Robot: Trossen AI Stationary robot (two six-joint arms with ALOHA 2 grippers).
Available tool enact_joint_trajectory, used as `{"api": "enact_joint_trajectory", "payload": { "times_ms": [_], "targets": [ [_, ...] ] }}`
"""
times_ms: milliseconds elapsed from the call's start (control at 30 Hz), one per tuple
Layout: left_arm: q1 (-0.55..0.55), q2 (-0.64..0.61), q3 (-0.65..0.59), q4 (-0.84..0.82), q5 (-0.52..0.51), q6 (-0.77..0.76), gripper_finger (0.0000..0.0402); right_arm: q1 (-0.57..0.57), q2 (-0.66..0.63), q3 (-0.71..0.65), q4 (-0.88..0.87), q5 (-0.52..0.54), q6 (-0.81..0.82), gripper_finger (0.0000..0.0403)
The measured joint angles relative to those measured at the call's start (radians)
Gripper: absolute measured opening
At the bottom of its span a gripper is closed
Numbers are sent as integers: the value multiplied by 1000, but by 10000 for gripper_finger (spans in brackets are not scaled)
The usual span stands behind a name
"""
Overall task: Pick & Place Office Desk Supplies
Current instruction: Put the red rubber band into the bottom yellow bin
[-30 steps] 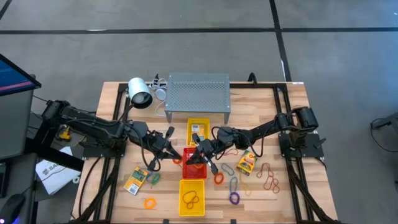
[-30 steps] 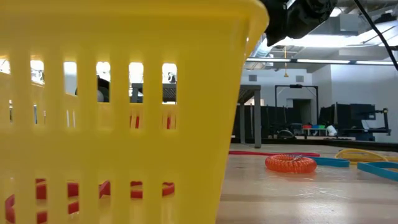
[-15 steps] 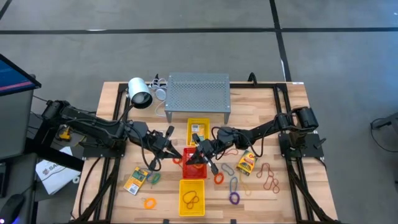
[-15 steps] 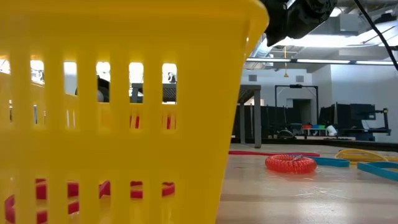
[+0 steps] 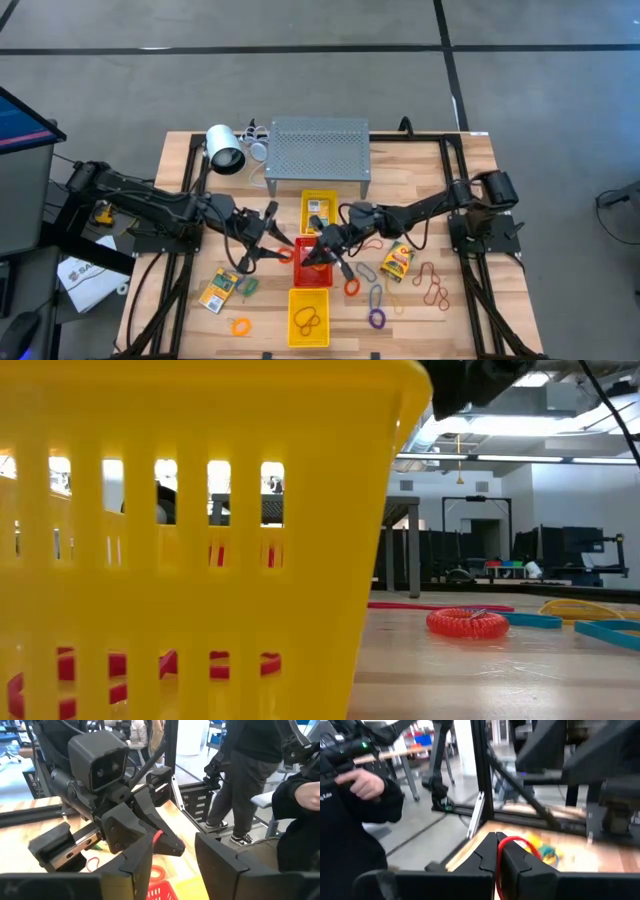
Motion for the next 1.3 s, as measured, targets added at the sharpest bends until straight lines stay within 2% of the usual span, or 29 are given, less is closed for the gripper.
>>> {"api": "enact_joint_trajectory", "payload": {
  "times_ms": [100,267,367,500,1067,1300],
  "targets": [
    [0,-5,1,-23,-32,27,156,18,-41,54,-194,9,-49,0],
    [0,-6,1,-72,-134,51,155,75,-74,161,-492,92,-118,0],
    [0,-6,2,-108,-152,51,154,111,-74,223,-613,137,-130,0],
    [0,-6,1,-160,-152,51,154,165,-66,270,-689,206,-128,0],
    [-13,-5,1,-321,-133,-43,153,377,-43,276,-646,570,93,0],
    [-80,-10,0,-310,-107,-63,153,398,85,303,-490,587,125,0]
  ]
}}
